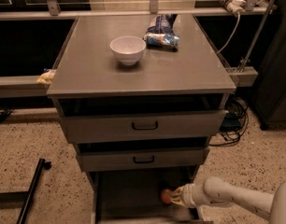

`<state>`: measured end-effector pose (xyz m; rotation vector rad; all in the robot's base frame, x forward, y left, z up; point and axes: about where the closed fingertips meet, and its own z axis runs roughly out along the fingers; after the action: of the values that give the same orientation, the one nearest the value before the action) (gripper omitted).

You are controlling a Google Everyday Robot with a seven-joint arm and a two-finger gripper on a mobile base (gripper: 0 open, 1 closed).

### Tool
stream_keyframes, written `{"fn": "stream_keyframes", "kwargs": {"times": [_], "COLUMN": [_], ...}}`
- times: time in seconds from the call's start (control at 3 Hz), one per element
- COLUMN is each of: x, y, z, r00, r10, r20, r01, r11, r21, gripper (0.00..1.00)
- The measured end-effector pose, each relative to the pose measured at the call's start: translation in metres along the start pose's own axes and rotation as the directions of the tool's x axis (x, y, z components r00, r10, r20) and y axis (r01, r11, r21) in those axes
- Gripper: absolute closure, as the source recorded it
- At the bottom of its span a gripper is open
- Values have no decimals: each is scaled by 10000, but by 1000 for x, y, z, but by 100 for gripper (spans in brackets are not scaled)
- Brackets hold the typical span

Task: Pick apple from bottom drawer and place on counter

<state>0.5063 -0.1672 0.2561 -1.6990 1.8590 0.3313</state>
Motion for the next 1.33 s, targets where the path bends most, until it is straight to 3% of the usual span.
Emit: {"fn": "stream_keyframes", "kwargs": {"times": [1.0,1.33], "x": [12,16], "y": [-36,-41], "z": [46,60], "r00": [9967,9957], "r10": [-192,-114], "r20": [793,919], "r01": [168,91], "r11": [9994,9996], "r21": [317,256], "gripper": [1,0]}}
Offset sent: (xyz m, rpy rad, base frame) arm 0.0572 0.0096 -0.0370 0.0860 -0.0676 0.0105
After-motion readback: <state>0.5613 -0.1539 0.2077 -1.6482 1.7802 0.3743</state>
